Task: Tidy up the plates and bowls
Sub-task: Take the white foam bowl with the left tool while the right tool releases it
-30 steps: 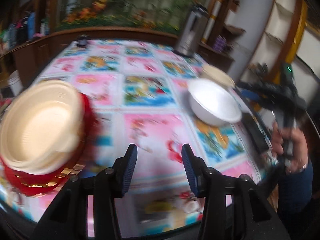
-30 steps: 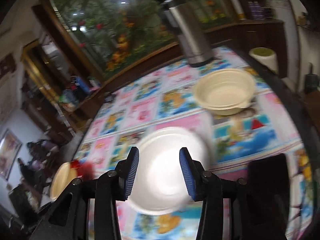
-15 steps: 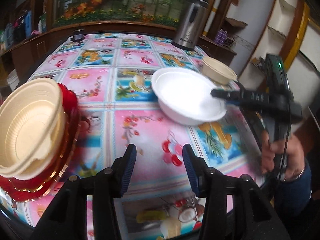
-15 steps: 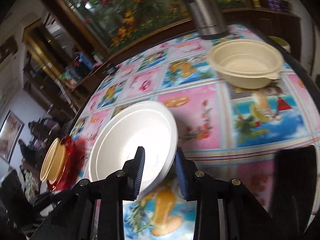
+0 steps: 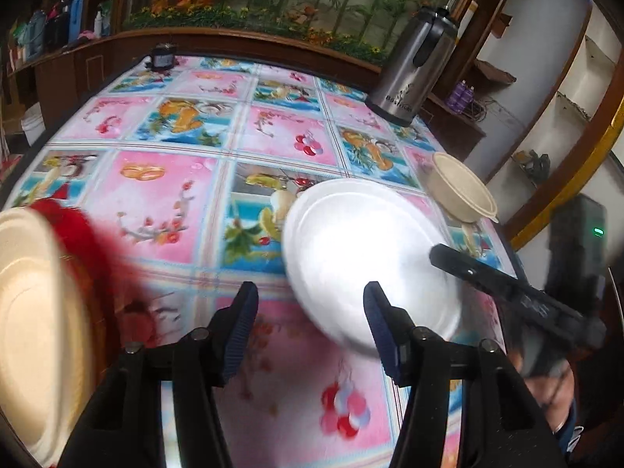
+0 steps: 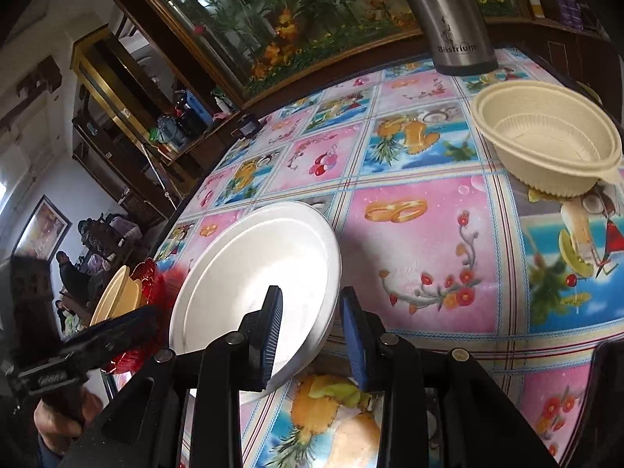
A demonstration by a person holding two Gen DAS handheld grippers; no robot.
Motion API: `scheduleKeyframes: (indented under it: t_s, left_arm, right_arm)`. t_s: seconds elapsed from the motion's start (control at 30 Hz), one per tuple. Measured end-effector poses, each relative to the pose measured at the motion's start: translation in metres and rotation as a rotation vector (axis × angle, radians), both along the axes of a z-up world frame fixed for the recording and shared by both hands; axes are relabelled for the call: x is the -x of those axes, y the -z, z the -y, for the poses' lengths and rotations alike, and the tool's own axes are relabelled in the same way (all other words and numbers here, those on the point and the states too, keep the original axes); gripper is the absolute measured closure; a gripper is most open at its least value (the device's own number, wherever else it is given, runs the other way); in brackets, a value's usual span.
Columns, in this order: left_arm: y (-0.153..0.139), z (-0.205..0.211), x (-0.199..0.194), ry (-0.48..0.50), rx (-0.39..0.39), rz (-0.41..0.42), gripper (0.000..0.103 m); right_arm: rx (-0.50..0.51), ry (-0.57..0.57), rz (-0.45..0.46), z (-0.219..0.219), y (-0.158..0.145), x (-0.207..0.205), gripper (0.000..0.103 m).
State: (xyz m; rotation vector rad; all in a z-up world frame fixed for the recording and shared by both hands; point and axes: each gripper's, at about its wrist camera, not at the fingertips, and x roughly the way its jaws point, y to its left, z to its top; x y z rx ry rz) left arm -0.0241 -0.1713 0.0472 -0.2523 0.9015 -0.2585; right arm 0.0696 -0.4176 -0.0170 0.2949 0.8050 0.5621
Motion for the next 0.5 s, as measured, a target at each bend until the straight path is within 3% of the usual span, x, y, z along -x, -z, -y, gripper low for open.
scheduleKeyframes:
  t_s: [0.03, 0.07, 0.2, 0.5]
  left_arm:
    - [0.004, 0.002, -0.005, -0.002, 0.005, -0.007, 0.072]
    - [0.009, 0.005, -0.009, 0.006, 0.01, -0.021, 0.082]
    - [0.016, 0.012, -0.005, 0.003, -0.01, -0.003, 0.083]
    - [0.0, 0.004, 0.027, -0.021, -0.076, 0.069, 0.083]
  right_arm:
    - [0.009, 0.002, 0.011, -0.001, -0.002, 0.001, 0.07]
    - [0.011, -0.004, 0.015, -0.002, -0.002, 0.003, 0.07]
    - [0.038, -0.019, -0.001, -0.01, 0.003, 0.004, 0.071]
    - [0.052, -0.074, 0.069, -0.022, -0.007, 0.017, 0.072]
